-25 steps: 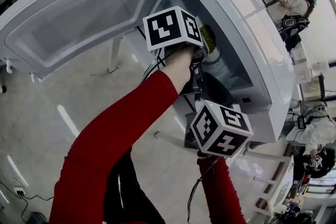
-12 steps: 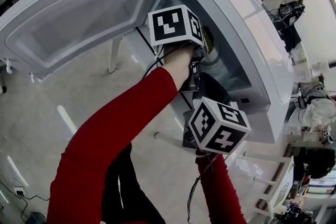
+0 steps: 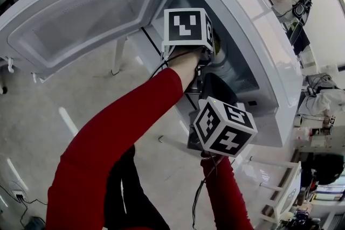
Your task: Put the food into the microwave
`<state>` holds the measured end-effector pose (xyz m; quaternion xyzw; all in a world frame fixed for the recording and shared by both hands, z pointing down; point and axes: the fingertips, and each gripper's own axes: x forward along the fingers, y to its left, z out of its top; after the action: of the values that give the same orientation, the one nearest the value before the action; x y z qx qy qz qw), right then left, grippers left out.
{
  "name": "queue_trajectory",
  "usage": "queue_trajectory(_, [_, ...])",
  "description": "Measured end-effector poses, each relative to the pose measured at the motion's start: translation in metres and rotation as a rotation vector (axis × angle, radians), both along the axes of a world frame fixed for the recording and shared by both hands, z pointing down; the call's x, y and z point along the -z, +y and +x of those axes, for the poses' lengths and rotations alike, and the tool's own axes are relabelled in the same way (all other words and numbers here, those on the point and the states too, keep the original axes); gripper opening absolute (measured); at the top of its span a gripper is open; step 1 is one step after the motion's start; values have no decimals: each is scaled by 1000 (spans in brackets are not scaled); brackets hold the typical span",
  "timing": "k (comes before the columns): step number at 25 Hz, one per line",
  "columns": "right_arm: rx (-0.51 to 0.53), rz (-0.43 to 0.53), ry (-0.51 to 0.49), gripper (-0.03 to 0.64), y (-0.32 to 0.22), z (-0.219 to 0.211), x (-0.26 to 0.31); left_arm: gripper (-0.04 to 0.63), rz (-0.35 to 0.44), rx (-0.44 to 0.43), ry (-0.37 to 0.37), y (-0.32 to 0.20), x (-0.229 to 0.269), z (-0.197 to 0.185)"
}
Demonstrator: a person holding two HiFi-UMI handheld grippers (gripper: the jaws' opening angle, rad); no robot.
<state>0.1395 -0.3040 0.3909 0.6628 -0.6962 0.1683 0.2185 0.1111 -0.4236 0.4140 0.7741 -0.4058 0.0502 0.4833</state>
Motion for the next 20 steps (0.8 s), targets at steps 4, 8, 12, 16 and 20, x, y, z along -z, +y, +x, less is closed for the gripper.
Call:
queue_trajectory(4, [-2, 4, 9, 14, -1, 0, 0, 63, 57, -7, -48, -6, 5, -1])
queue_trajectory(8, [0, 5, 16, 14, -1, 0, -1, 72, 122, -1, -109, -12, 8, -5])
queue_trajectory(12, [3, 8, 21, 14, -1, -1, -1, 81, 130, -34, -127, -7, 10, 1])
queue_trajectory(16, [4, 11, 24, 15, 0, -1, -1, 92, 191, -56, -205, -6, 10, 0])
queue_trajectory(20, [8, 12, 25, 14, 1, -2, 0, 97, 208, -64, -254, -5, 5, -4])
